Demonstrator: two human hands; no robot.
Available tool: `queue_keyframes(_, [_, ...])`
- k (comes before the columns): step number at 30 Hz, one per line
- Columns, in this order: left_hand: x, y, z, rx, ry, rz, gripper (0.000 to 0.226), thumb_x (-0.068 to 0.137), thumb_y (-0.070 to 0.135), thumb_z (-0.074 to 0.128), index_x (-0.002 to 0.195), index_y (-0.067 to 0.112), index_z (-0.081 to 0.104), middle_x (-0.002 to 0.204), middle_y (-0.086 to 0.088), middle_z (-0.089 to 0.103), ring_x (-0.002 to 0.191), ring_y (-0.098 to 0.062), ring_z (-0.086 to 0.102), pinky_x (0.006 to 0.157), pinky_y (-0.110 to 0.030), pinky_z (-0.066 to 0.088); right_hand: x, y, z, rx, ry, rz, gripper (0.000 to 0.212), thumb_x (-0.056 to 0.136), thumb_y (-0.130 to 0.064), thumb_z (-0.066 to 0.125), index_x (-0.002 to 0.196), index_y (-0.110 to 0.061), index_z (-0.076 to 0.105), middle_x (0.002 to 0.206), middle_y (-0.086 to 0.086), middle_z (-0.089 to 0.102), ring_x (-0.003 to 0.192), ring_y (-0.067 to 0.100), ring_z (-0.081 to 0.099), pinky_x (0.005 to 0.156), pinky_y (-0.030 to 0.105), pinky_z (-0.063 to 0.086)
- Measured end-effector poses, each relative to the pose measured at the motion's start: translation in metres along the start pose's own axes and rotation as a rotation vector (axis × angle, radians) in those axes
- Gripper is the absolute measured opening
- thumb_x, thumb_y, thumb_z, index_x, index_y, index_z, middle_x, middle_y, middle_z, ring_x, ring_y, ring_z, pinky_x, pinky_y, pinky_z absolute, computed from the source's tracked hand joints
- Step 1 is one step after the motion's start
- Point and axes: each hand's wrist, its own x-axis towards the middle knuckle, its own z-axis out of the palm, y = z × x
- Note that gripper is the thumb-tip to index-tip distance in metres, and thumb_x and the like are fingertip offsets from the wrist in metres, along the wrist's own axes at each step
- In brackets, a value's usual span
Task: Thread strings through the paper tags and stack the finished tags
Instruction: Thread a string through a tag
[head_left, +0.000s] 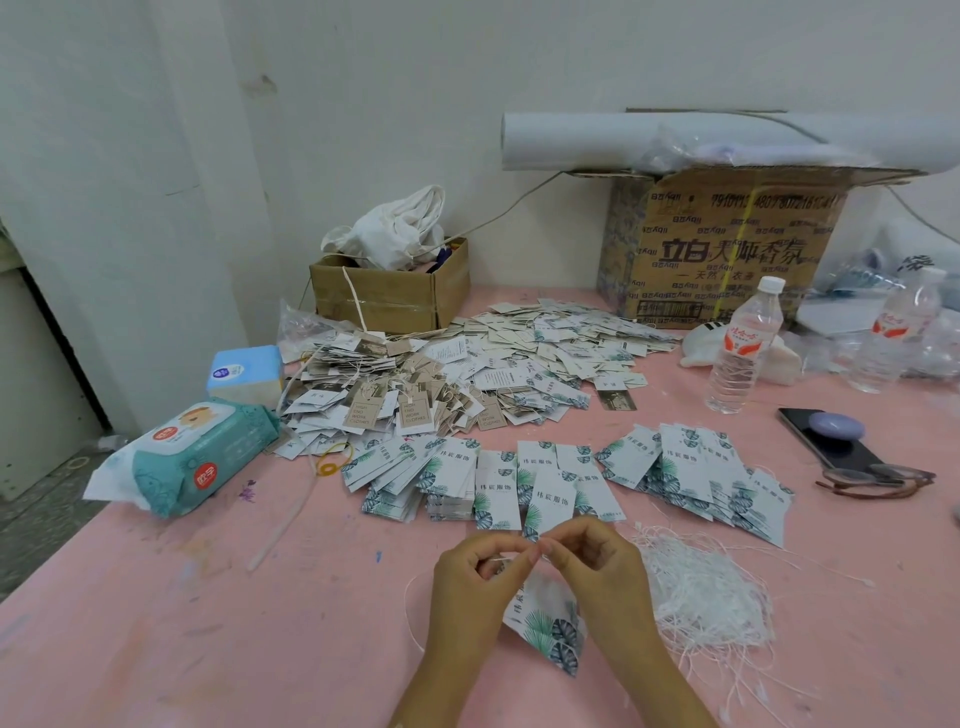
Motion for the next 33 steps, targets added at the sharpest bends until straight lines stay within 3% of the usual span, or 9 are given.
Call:
queue_keyframes(8, [0.0007,-0.0015,-0.0006,-0.026,0.009,-0.027,0.014,0.078,0.015,0.080,0.075,0.028,0.078,0.050,0.016,0.056,0.049,-0.002,0.034,0.053,-0.016,0.035,0.0000,-0.0007,-0.0008,0.029,-0.045,0.046,0.006,0.080,-0.007,0.072,0.075,-0.006,0.068,0.069,0.005,0.068,0.064,0.011,0.060,0.060,0.020,0.048])
queue_keyframes(13, [0.0001,-0.0016,-0.0009,-0.063,-0.008,-0.053,0.014,0.078,0.016,0.079,0.076,0.030,0.078,0.071,-0.003,0.072,0.064,-0.018,0.048,0.063,-0.030,0.044,-0.0002,-0.0002,-0.0016,0.060,-0.068,0.057,0.010,0.078,-0.016,0.073,0.075,-0.007,0.069,0.070,0.007,0.068,0.065,0.013,0.060,0.061,0.021,0.049])
queue_keyframes(17, [0.0000,0.0017,-0.0028,-0.115,-0.010,-0.069,0.006,0.072,0.021,0.080,0.073,0.026,0.079,0.074,-0.006,0.074,0.068,-0.015,0.060,0.065,-0.024,0.050,0.0002,-0.0013,-0.0027,0.065,-0.099,0.082,0.021,0.072,-0.029,0.073,0.077,-0.009,0.070,0.070,0.006,0.069,0.066,0.013,0.062,0.063,0.020,0.050])
queue_keyframes(23, [0.0018,0.0048,-0.0036,-0.221,-0.020,-0.108,0.005,0.061,0.021,0.078,0.064,0.017,0.077,0.067,-0.003,0.072,0.062,-0.006,0.065,0.059,-0.016,0.049,-0.0017,-0.0008,-0.0034,0.111,-0.140,0.099,0.017,0.074,-0.029,0.075,0.076,-0.013,0.072,0.073,0.010,0.069,0.068,0.014,0.063,0.064,0.019,0.050])
queue_keyframes(33, [0.0031,-0.0026,-0.0024,-0.199,-0.041,-0.122,0.019,0.076,0.003,0.077,0.064,0.017,0.076,0.064,-0.002,0.067,0.059,-0.010,0.056,0.057,-0.018,0.046,-0.0005,-0.0010,-0.0026,0.142,-0.130,0.092,0.019,0.069,-0.023,0.076,0.074,-0.005,0.070,0.071,0.015,0.067,0.067,0.016,0.060,0.063,0.020,0.049])
